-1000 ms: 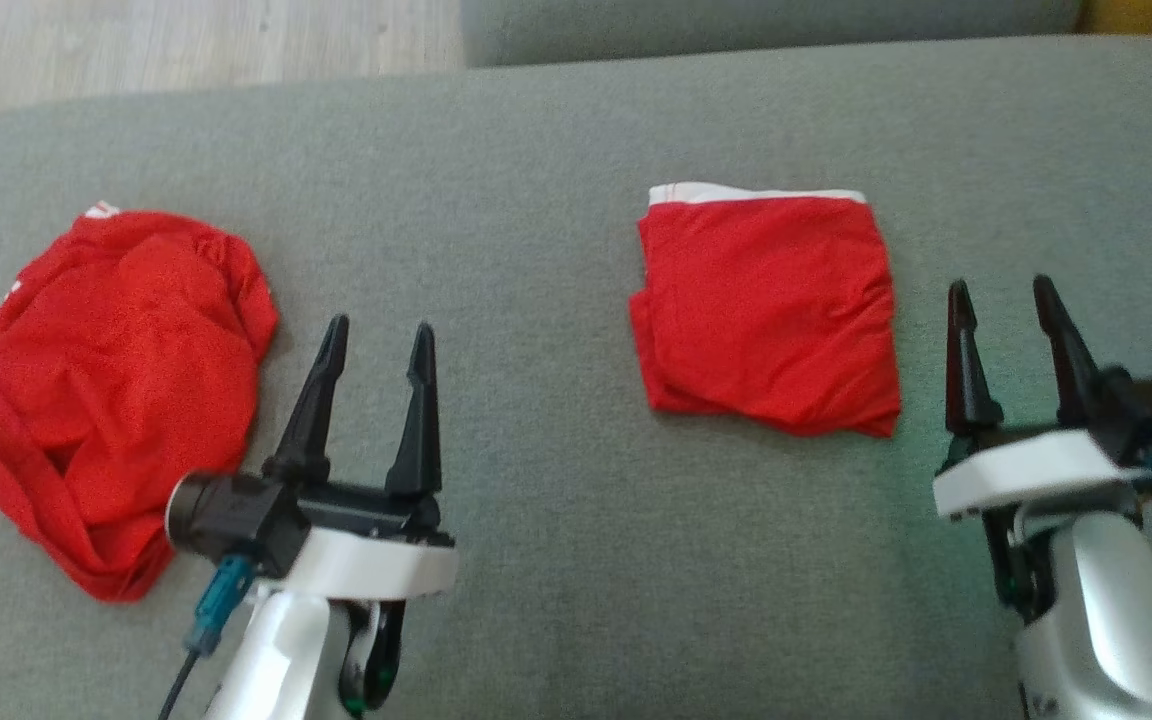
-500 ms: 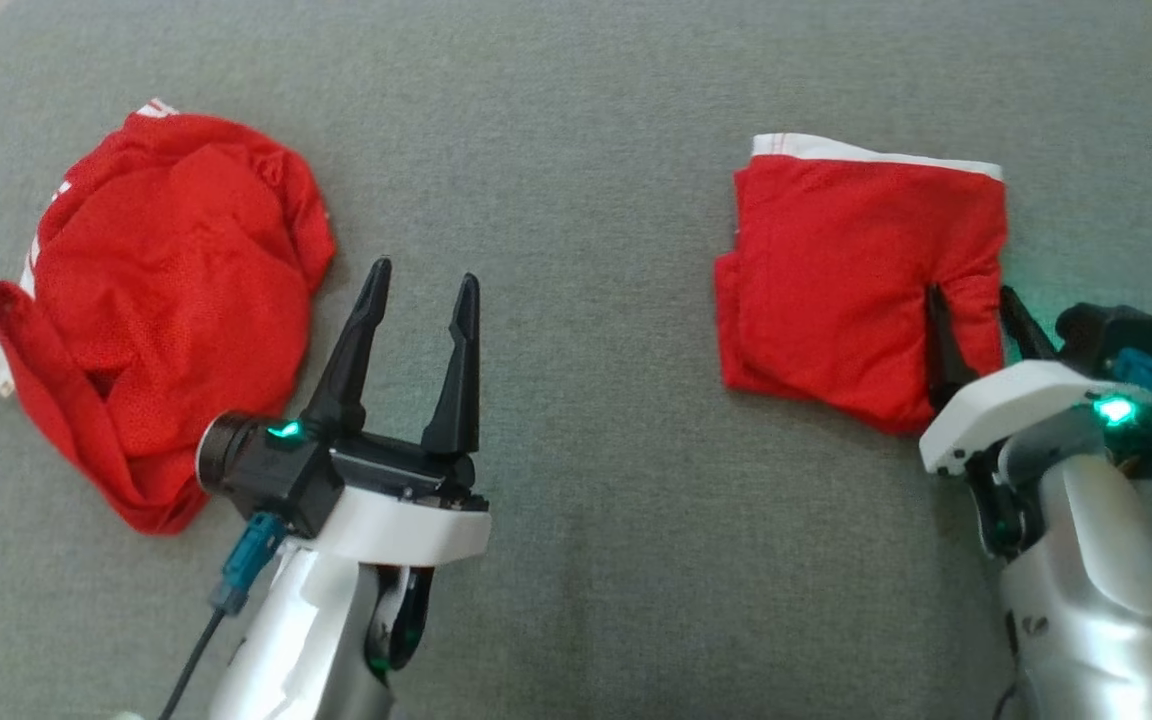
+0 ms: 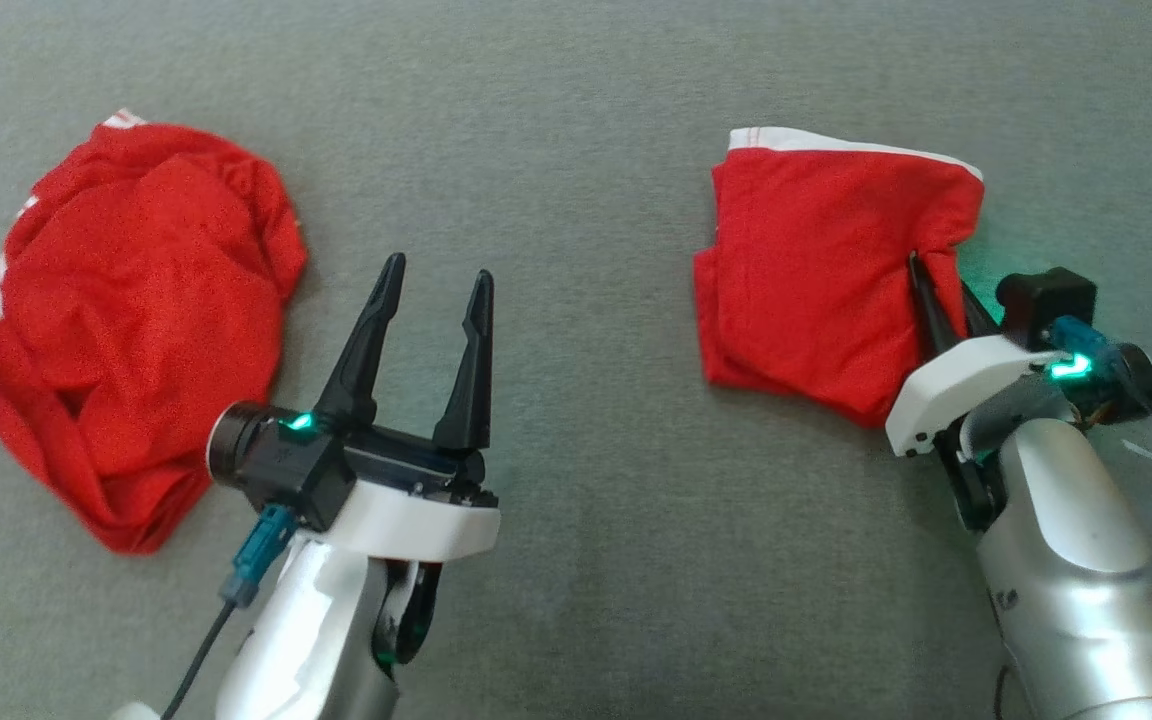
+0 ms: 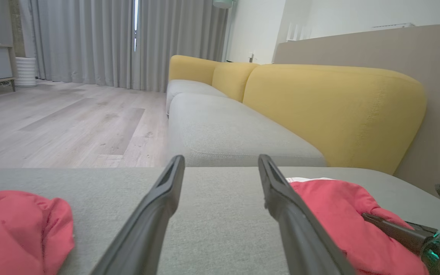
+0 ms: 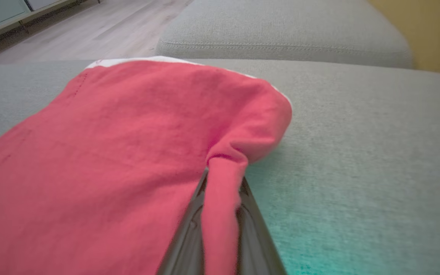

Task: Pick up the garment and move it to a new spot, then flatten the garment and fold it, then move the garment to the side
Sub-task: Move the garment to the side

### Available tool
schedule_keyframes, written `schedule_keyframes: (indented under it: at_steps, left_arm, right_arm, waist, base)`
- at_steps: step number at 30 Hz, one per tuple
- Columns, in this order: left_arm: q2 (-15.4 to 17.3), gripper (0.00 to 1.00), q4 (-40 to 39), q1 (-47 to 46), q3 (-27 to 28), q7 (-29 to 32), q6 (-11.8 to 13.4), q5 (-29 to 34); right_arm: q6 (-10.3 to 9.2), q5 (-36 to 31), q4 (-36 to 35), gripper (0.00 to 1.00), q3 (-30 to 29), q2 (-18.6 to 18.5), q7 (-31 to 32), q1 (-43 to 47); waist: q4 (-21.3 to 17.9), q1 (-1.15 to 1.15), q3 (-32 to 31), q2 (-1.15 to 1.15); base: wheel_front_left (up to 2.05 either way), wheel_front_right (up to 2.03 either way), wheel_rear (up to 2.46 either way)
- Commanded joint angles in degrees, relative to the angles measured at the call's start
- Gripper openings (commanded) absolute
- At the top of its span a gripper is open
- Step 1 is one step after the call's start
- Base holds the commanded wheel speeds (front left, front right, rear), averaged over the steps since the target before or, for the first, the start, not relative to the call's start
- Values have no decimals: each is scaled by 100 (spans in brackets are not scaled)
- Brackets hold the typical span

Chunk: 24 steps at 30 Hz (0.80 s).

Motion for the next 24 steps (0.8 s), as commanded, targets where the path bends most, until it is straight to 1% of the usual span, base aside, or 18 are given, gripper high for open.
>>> schedule_keyframes:
  at_steps: [1,4,8,11,13,14,15,20,24]
  left_arm:
    - [28,100,-156,-189,95,-29,26,-11]
    - [28,100,-151,-257,-11,-29,32,-27]
    - [28,100,-161,-383,-176,-29,60,-62]
    - [28,100,-190,-496,-299,-29,109,-146]
    - [28,100,-222,-582,-395,-29,143,-210]
    - [28,100,-244,-622,-449,-29,158,-240]
    - [28,100,-244,-622,-449,-29,158,-240]
    - [28,100,-299,-797,-673,-29,184,-261]
    - [28,100,-323,-908,-699,-29,169,-231]
  right_arm:
    - [-5,-103,-139,0,213,-62,-101,-204]
    - [-5,-263,-106,0,458,-256,-105,-270]
    - [-5,-317,-117,0,772,-604,-37,-392]
    - [-5,-259,-159,0,998,-960,61,-462]
    - [-5,-191,-175,0,1166,-1262,143,-495]
    - [-5,-148,-189,0,1235,-1425,183,-516]
    - [-5,-148,-189,0,1235,-1425,183,-516]
    - [-5,80,-185,0,1427,-2245,338,-669]
    - [-5,186,-72,0,1416,-2740,399,-811]
  waist:
    - [-155,0,-68,0]
    - [-377,0,-113,0]
    - [-653,0,-126,0]
    - [-817,0,-95,0]
    - [-896,0,-58,0]
    - [-928,0,-26,0]
    - [-928,0,-26,0]
    - [-988,0,164,0]
    - [-945,0,338,0]
  base:
    - [0,0,0]
    - [0,0,0]
    - [0,0,0]
    - [0,0,0]
    - [0,0,0]
    - [0,0,0]
    - [0,0,0]
    - [0,0,0]
    - [0,0,0]
